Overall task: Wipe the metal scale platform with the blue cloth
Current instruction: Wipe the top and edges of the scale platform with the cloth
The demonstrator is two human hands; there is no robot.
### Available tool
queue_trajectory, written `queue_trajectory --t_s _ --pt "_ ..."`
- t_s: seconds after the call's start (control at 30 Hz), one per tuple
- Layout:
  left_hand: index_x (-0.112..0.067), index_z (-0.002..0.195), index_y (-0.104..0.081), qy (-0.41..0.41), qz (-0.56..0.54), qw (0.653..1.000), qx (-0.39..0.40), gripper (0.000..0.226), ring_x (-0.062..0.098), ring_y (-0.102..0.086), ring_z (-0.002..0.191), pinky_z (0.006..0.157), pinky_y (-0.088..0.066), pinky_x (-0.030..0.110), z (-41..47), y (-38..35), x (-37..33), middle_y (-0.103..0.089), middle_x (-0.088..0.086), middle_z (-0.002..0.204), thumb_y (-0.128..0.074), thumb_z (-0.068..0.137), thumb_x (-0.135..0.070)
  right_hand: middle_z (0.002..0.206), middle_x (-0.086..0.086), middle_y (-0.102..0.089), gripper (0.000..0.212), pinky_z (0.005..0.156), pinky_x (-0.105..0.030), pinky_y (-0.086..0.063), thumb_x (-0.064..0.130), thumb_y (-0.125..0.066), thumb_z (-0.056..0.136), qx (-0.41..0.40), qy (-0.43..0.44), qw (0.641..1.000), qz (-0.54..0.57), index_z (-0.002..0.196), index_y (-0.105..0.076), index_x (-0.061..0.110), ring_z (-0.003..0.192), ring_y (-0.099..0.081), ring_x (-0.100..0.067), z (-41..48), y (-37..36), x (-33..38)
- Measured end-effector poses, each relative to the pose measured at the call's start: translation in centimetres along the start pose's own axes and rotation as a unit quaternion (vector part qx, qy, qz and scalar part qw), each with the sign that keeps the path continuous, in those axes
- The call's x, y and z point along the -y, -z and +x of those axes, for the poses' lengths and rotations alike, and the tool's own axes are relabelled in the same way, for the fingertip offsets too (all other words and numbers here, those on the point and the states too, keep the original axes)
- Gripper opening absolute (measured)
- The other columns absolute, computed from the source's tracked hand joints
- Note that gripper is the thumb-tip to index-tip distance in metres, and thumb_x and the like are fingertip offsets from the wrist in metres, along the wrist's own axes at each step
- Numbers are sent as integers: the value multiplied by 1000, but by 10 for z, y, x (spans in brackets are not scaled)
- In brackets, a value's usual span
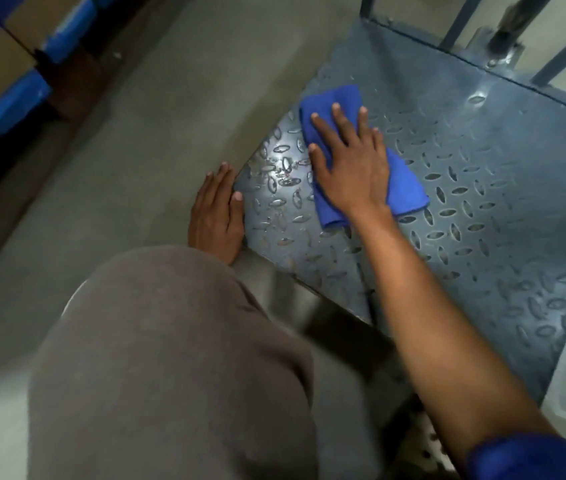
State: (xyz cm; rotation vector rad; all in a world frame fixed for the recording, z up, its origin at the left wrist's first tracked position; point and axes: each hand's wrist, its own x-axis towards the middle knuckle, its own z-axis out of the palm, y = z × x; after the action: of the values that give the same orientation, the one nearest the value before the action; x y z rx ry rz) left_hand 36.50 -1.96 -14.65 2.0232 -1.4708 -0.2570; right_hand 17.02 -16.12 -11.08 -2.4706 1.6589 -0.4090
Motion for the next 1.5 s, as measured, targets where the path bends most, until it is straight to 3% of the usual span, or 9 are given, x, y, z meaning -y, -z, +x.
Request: queue_trajectory --t_s 0.23,0.4,0.5,0.7,0.97,1.1,1.2,1.33,1.5 --pt "10 135 -63 0 25 999 -26 50 48 -58 133 119 -42 55 1 -11 7 -63 31 141 -36 111 -25 174 10 -30 54 131 -47 -19 56 -36 109 63 293 954 5 162 -38 45 164 -21 -28 -33 -10 41" --pt "-4 161 -44 -69 128 989 -30 59 33 -31 161 133 -17 50 -9 -5 5 -40 13 170 -32 111 -32 177 7 -23 58 132 -52 -18 58 -27 110 26 55 998 3 166 -30 41 165 -13 -32 10 -1 7" --pt "-8 166 -36 -135 165 977 -6 60 25 -17 165 134 5 44 -33 -2 11 -31 7 175 -30 112 -33 177 5 -22 59 132 -53 -18 58 -25 111 25 70 997 -1 166 -29 39 165 -12 -34 0 1 14" --pt "-3 159 -34 -226 122 966 25 70 15 6 167 133 -1 38 -81 -9 23 -34 18 167 -27 112 -54 177 14 -19 55 132 -43 -12 59 -28 111 106 336 936 -4 165 -30 45 166 -8 -23 -31 1 10" --pt "-1 162 -38 -237 91 964 74 71 30 -15 164 135 -7 48 -89 4 19 -33 18 171 -50 105 -42 175 11 -27 54 132 -49 -19 60 -32 110 50 170 984 21 162 -36 45 165 -14 -27 14 -6 19" --pt "1 156 -49 -273 69 956 84 59 37 -33 159 130 -29 55 -78 17 22 -43 19 167 -57 105 -28 175 10 -27 53 132 -49 -18 57 -32 111 41 176 983 23 162 -38 43 165 -14 -28 6 -6 17" --pt "0 160 -43 -346 95 921 153 69 35 -31 162 128 -33 55 -56 42 28 -36 17 171 -67 102 -28 174 9 -29 52 132 -49 -20 55 -33 112 37 181 982 26 162 -40 42 165 -16 -29 -2 -4 13" --pt "-6 171 -13 -430 190 811 348 94 30 -5 168 134 -20 52 -8 88 28 -6 13 180 -68 99 -32 176 10 -24 54 133 -47 -15 56 -31 113 44 165 985 14 164 -34 41 166 -12 -27 -12 -2 17" --pt "-23 171 13 -424 316 708 467 99 19 17 166 136 0 43 27 104 0 21 -1 178 -55 102 -45 174 7 -29 52 133 -48 -18 51 -36 112 31 126 991 28 162 -40 37 165 -16 -29 -18 2 21"
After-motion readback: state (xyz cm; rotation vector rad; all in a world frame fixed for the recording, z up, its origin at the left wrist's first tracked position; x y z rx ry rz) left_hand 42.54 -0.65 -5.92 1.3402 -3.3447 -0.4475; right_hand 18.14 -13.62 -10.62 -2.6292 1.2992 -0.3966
